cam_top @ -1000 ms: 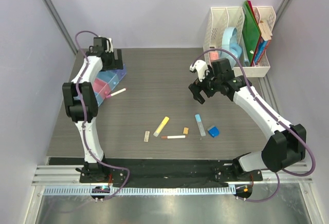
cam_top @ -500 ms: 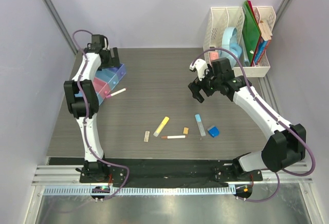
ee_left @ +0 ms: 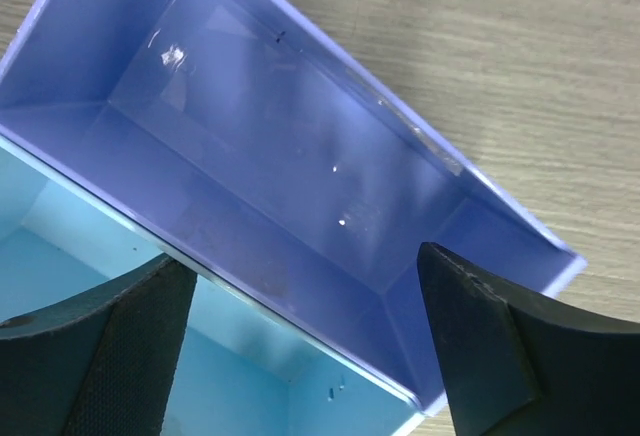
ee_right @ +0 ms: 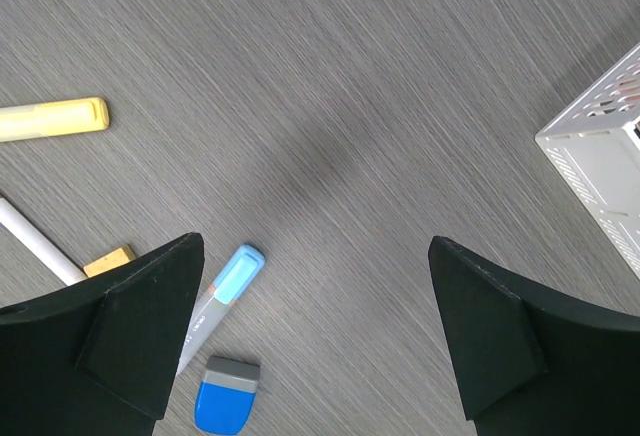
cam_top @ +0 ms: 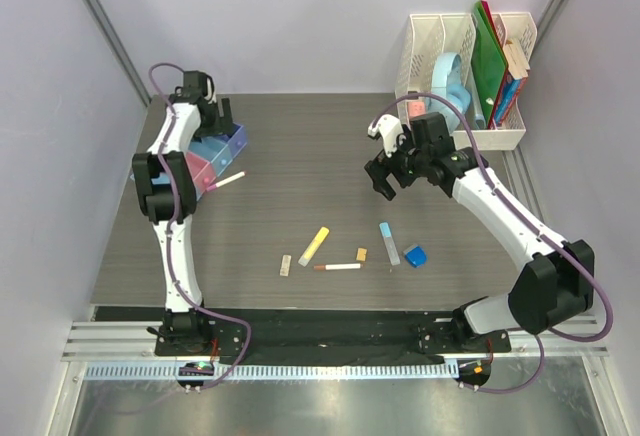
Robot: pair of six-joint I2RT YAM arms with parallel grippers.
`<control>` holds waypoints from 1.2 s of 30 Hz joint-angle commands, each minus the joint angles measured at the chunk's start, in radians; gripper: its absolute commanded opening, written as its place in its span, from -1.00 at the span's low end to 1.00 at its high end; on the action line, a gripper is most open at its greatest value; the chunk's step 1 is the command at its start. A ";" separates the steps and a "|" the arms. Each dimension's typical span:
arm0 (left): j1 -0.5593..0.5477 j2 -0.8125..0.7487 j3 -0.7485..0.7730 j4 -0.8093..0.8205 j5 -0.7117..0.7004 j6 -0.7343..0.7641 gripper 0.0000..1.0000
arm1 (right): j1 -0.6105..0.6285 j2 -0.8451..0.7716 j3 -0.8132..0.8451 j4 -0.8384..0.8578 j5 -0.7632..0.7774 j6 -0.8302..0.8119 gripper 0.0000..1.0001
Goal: Sort the stationery into containers
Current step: Move the storage box to the center of the board.
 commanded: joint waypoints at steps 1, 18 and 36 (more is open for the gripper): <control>-0.019 0.000 0.011 -0.034 0.020 0.058 0.75 | 0.008 0.010 0.034 0.035 -0.005 0.025 0.99; -0.281 0.009 -0.057 -0.068 0.119 0.127 0.72 | 0.018 -0.031 0.020 0.039 0.001 0.055 0.99; -0.525 0.189 0.178 -0.111 0.170 0.095 0.70 | 0.018 -0.119 -0.005 0.032 0.044 0.078 0.99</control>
